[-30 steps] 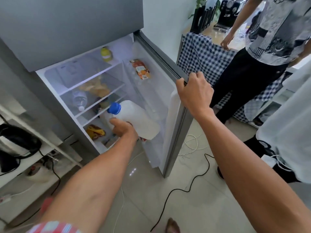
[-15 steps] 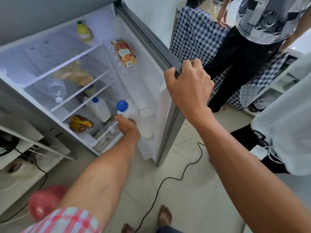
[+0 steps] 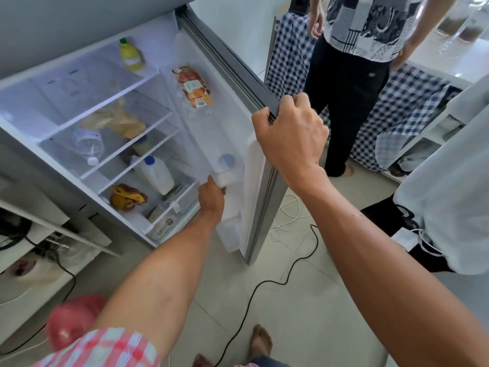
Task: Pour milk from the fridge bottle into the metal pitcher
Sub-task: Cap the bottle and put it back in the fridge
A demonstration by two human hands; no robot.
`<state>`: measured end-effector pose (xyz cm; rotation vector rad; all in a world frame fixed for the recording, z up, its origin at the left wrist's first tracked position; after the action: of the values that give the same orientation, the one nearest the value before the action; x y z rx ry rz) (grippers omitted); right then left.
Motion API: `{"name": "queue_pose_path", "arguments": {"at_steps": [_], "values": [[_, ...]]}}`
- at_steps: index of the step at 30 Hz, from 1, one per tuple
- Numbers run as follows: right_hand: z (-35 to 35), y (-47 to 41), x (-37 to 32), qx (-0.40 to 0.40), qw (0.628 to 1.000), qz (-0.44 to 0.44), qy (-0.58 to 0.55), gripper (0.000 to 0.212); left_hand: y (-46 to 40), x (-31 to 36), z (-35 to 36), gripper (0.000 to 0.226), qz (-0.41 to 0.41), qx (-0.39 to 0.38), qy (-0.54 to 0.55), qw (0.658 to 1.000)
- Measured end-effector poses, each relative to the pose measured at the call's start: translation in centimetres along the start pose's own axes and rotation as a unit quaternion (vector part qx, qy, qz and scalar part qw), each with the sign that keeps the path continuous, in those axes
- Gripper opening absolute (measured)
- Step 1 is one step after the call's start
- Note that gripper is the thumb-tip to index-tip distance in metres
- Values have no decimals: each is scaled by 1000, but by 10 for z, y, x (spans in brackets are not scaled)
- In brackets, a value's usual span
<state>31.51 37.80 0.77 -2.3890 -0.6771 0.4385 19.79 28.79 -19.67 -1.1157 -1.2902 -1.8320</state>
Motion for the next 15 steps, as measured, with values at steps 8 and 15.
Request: {"name": "queue_pose_path", "arguments": {"at_steps": [8, 15], "values": [[-7, 2, -5, -31, 999, 6, -1, 36, 19, 38, -37, 26, 102, 17, -102, 989], [-22, 23, -34, -39, 999, -7, -6, 32, 35, 106, -70, 34, 177, 5, -112, 978]]}}
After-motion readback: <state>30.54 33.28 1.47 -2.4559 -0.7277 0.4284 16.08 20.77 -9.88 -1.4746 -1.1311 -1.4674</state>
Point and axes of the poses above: each hand's wrist, its own y-axis away from the middle knuckle, its own z-axis out of the palm, x = y × z, the point moved 1 cm from there along -y, towards the middle knuckle, and after that the axes turned 12 degrees about y, right-handed, at the moved point
